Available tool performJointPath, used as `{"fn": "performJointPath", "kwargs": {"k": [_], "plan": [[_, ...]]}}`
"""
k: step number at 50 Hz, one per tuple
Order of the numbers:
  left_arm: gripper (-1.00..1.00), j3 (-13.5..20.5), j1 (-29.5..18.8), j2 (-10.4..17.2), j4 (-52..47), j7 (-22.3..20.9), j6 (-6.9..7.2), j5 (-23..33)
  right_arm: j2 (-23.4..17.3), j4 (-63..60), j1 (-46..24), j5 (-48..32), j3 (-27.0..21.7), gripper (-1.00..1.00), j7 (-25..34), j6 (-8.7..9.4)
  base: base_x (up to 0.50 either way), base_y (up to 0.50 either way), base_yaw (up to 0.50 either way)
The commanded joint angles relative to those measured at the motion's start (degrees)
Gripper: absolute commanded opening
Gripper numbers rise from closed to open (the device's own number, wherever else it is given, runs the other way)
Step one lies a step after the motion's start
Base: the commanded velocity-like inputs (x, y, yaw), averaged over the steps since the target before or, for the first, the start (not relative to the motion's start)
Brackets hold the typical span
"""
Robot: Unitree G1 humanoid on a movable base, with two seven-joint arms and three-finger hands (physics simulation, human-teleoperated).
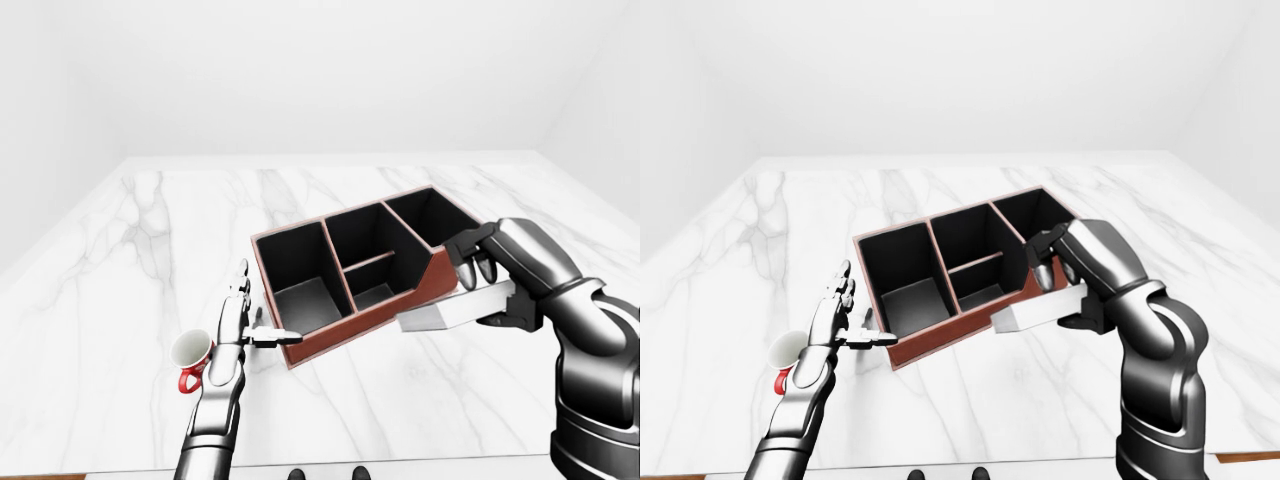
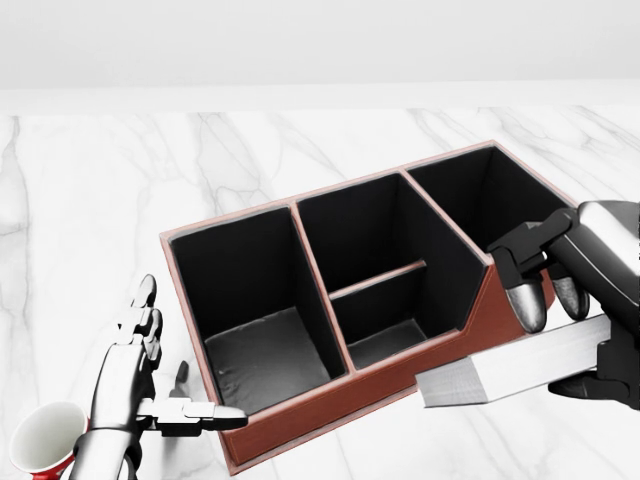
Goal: Pick up the book and place it in the back compartment of the caddy.
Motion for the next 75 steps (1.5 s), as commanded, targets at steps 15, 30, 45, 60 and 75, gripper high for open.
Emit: {"fn": "performJointPath", "kwargs": {"k": [15, 30, 45, 60, 75], "plan": [[1.0, 0.1, -0.2, 0.1, 0.1, 0.0, 0.06, -0.1, 1.3, -2.4, -4.1, -0.3, 3.5, -1.0, 0.0, 0.0, 0.0, 0.0, 0.0], [1.0, 0.2, -0.2, 0.1, -0.1, -0.1, 0.28, -0.2, 1.6, -0.2, -8.4, -1.5, 6.2, -1.0, 0.0, 0.0, 0.0, 0.0, 0.0], [1.0, 0.2, -0.2, 0.1, -0.1, -0.1, 0.32, -0.2, 1.4, 2.8, -12.5, -2.7, 7.9, -1.0, 0.0, 0.0, 0.0, 0.0, 0.0], [1.0, 0.3, -0.3, 0.2, 0.2, -0.1, 0.11, -0.3, 1.4, 6.7, -14.4, -4.5, 8.8, -1.0, 0.0, 0.0, 0.0, 0.0, 0.0], [1.0, 0.3, -0.1, 0.2, -0.5, -0.1, 0.55, -0.3, 1.9, 9.2, -15.5, -5.6, 9.8, -1.0, -1.5, 0.0, 0.0, 0.0, 0.0]]}}
